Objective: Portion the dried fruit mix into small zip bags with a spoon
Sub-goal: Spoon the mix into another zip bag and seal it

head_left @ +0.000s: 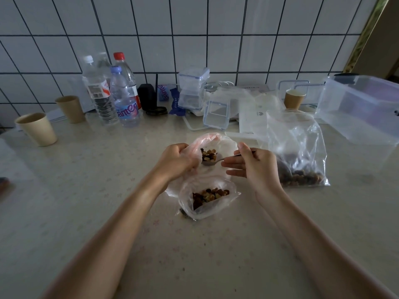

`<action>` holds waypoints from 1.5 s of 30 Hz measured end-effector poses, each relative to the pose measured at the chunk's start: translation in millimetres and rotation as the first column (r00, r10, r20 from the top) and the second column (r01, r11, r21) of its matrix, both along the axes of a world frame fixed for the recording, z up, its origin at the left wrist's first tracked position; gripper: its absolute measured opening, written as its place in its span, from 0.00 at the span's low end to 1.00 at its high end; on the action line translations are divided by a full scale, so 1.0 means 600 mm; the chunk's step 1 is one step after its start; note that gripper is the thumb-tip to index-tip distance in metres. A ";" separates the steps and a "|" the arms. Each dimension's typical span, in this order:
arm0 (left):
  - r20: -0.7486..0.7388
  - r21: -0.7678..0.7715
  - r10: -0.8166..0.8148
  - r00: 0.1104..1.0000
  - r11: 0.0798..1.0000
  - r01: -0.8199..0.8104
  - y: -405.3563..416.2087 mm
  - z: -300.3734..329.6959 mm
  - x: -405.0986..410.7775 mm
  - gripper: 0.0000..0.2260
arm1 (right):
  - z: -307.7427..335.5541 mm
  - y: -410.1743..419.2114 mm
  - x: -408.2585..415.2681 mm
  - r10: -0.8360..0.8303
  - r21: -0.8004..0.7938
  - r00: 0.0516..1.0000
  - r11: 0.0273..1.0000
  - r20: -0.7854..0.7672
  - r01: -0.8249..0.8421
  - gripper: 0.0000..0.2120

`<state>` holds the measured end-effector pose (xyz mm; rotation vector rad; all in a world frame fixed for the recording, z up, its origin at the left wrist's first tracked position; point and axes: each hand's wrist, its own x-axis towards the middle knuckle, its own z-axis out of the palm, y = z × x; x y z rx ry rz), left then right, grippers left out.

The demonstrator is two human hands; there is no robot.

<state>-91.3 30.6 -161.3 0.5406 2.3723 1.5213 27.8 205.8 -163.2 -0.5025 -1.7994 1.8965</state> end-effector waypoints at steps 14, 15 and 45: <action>-0.087 -0.137 0.022 0.996 0.990 -0.034 0.007 -0.001 0.000 0.21 | -0.007 -0.009 -0.002 -0.136 0.464 0.990 0.875 -0.033 0.136 0.15; -0.094 -0.143 -0.002 0.996 0.990 -0.011 0.007 0.000 0.001 0.22 | -0.008 -0.011 -0.003 -0.134 0.478 0.990 0.868 -0.030 0.132 0.14; 0.087 0.089 0.053 0.995 0.994 -0.060 -0.005 -0.004 -0.011 0.08 | 0.019 0.015 0.013 0.077 -0.328 0.996 0.943 0.038 -0.060 0.16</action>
